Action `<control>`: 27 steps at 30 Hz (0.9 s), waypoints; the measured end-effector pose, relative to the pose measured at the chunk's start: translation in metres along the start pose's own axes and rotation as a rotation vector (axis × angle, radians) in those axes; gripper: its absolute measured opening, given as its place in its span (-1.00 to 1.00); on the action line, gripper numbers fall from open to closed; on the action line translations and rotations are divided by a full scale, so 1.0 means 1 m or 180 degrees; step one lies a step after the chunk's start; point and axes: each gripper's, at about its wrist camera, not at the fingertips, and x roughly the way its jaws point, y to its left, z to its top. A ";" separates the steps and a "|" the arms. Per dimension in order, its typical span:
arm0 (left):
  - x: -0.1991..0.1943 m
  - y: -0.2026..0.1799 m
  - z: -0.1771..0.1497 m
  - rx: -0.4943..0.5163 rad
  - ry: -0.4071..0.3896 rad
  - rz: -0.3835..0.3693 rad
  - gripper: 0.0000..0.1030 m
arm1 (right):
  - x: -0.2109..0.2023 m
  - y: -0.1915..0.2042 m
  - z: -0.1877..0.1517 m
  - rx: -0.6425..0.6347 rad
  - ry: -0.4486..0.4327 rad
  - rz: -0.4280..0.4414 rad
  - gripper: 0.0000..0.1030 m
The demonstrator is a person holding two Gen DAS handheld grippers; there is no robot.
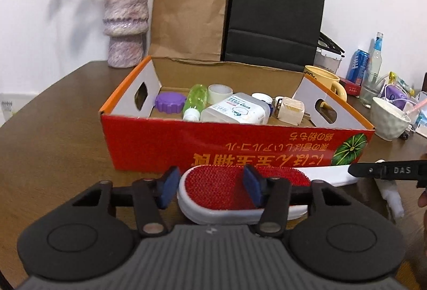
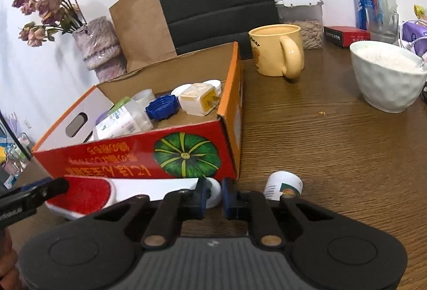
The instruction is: Organize rigid objects
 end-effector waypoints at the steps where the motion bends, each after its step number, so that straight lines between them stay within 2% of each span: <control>1: -0.004 0.000 -0.001 -0.0032 0.0008 0.0020 -0.07 | -0.001 -0.001 -0.001 0.0023 -0.0008 0.0012 -0.78; 6: -0.038 -0.001 -0.014 -0.0066 -0.0128 0.0104 -0.15 | -0.031 0.005 -0.020 0.0022 -0.0136 0.0078 -0.78; 8: -0.068 -0.004 -0.021 -0.0039 -0.0273 0.0055 -0.19 | -0.059 0.010 -0.031 -0.0054 -0.0368 0.0047 -0.78; 12: -0.133 -0.017 -0.035 0.0048 -0.0660 0.0114 -0.19 | -0.117 0.022 -0.061 -0.0198 -0.0764 0.0032 -0.78; 16: -0.197 -0.024 -0.053 -0.0016 -0.1017 0.0074 -0.20 | -0.178 0.024 -0.097 -0.0065 -0.1077 0.0134 -0.78; 19: -0.234 -0.027 -0.070 -0.0119 -0.1143 -0.0035 -0.24 | -0.222 0.034 -0.128 -0.0221 -0.1319 -0.0018 -0.78; 23: -0.270 -0.038 -0.083 0.0002 -0.1295 -0.0063 -0.24 | -0.257 0.039 -0.151 -0.0230 -0.1437 -0.0065 -0.77; 27: -0.291 -0.044 -0.086 0.0040 -0.1397 -0.0115 -0.24 | -0.275 0.034 -0.162 -0.0153 -0.1506 -0.0050 -0.77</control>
